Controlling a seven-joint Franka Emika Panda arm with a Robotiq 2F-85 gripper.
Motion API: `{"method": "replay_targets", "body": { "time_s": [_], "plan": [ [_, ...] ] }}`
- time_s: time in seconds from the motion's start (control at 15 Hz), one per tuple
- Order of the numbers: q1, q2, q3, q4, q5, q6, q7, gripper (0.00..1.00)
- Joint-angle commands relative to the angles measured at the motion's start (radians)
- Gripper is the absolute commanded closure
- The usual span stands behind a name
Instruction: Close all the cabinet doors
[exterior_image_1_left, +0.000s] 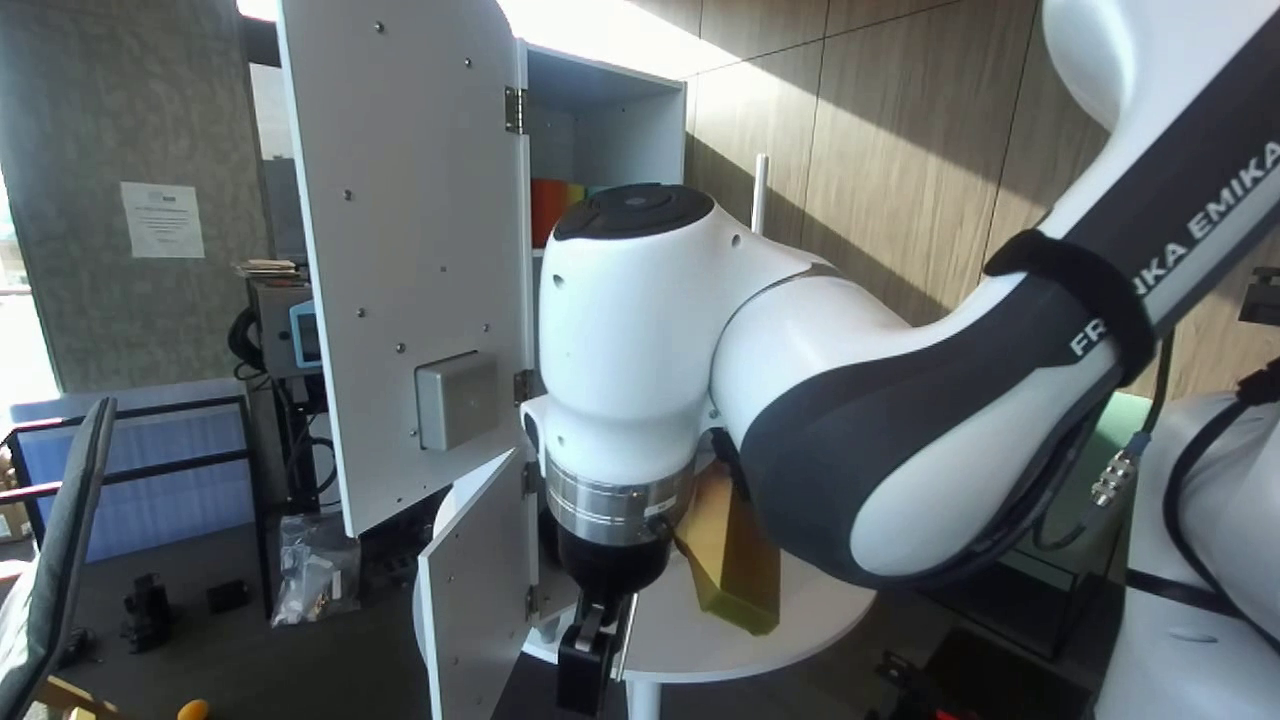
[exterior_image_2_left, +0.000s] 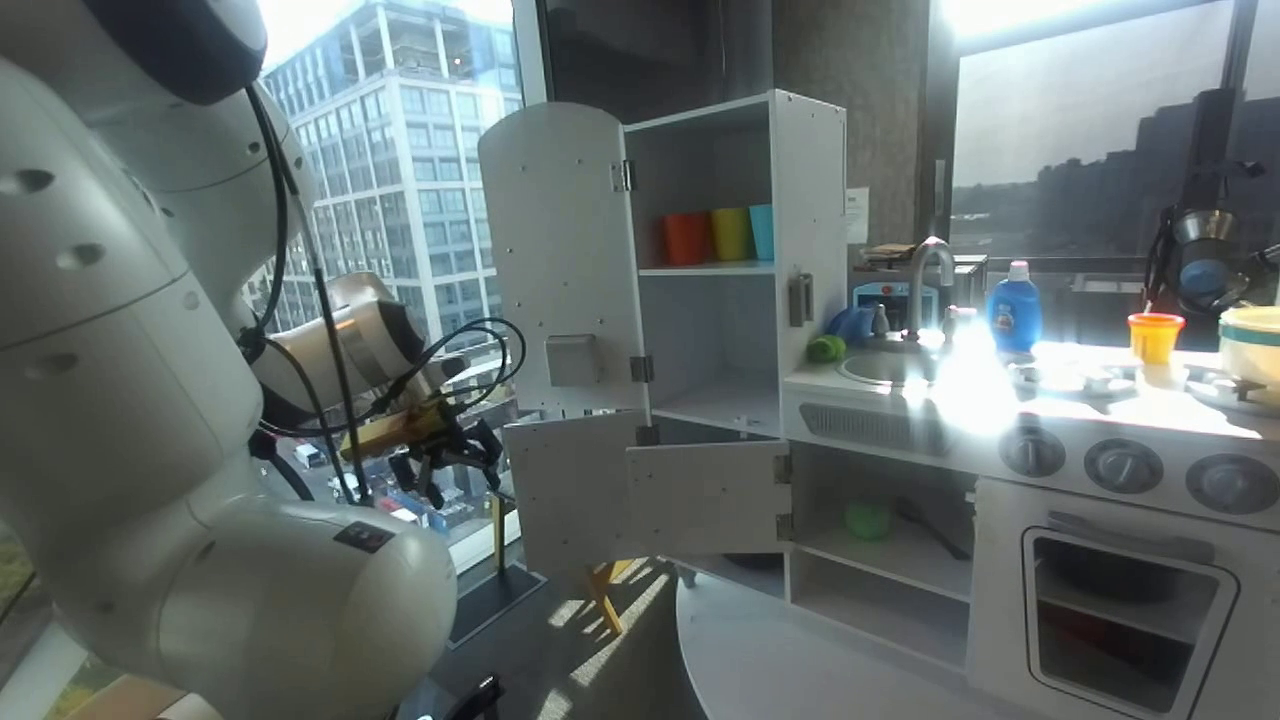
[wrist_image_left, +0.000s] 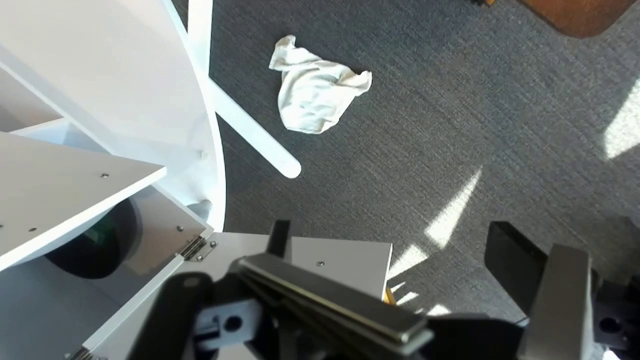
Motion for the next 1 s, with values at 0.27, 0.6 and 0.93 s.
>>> {"method": "replay_targets", "body": {
  "time_s": [0.27, 0.6, 0.93],
  "plan": [
    [-0.212, 0.001, 0.001, 0.137, -0.218, 0.177, 0.208, 0.00],
    [-0.428, 0.069, 0.012, 0.275, -0.472, 0.226, 0.450, 0.00],
    [-0.508, 0.133, 0.012, 0.327, -0.604, 0.162, 0.602, 0.00]
  ]
}}
